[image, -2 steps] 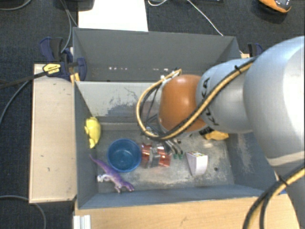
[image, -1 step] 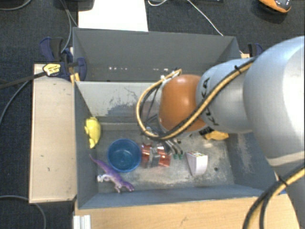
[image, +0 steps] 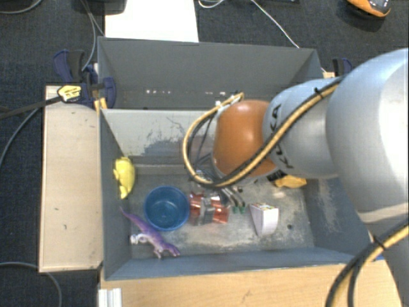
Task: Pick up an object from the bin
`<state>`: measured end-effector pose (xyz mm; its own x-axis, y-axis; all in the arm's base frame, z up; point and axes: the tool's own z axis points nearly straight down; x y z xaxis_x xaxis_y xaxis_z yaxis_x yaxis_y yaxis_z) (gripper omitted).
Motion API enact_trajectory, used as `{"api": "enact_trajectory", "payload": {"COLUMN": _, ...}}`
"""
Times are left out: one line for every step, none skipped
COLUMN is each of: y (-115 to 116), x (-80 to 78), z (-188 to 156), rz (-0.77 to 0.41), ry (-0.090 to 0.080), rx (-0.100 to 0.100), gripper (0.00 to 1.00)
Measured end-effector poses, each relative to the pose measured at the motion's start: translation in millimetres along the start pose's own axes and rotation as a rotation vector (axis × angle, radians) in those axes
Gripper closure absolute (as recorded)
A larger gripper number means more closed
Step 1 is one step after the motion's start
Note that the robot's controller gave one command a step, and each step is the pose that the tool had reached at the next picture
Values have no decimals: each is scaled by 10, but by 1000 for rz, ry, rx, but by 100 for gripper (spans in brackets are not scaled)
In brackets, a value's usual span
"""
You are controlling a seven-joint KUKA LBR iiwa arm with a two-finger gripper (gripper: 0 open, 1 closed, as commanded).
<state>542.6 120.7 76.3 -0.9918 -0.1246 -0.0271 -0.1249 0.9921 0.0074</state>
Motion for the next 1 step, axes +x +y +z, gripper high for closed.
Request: {"api": "enact_trajectory", "payload": {"y": 0, "x": 1, "z": 0, "rz": 1, "ry": 0, "rx": 0, "gripper": 100}}
